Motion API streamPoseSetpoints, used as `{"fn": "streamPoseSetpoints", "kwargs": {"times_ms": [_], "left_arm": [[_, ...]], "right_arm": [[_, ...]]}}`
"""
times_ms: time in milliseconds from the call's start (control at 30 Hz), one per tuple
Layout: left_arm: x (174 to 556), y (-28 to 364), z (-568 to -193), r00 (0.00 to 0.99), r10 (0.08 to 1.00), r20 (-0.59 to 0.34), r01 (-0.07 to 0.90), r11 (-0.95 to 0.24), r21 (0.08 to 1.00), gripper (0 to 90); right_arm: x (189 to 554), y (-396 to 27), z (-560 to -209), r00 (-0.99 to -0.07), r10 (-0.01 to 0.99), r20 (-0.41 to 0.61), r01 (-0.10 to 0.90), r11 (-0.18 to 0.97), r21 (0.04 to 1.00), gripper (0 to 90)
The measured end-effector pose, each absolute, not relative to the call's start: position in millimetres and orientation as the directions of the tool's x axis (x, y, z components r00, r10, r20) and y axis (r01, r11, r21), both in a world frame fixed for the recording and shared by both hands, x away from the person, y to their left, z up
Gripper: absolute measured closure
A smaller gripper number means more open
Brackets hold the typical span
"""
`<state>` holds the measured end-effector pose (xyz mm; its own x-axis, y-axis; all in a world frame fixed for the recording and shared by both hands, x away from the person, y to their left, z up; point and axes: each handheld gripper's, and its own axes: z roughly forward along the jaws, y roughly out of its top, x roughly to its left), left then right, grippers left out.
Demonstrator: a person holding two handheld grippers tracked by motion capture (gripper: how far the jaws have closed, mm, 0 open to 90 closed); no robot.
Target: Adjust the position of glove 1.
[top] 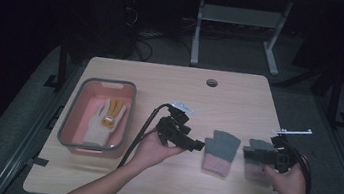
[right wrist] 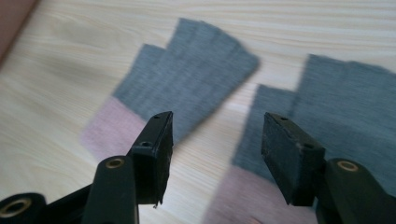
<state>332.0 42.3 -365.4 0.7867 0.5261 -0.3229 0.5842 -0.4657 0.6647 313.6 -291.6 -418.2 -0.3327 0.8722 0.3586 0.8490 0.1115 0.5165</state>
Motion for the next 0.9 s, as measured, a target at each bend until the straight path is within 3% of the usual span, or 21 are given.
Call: {"fn": "streamPoseSetpoints", "kwargs": {"times_ms": [500, 900], "left_arm": [[327.1, 32.5, -380.0, 0.788, 0.508, -0.348, 0.591, -0.463, 0.661, 22.7], [324.8, 30.2, -389.8, 0.784, 0.506, -0.359, 0.599, -0.464, 0.652, 22.7]], "right_arm": [[314.7, -313.6, -430.7, -0.269, 0.934, 0.235, 0.873, 0.133, 0.468, 48.0], [318.6, -302.5, -445.0, -0.298, 0.949, 0.101, 0.878, 0.231, 0.420, 52.4]]}}
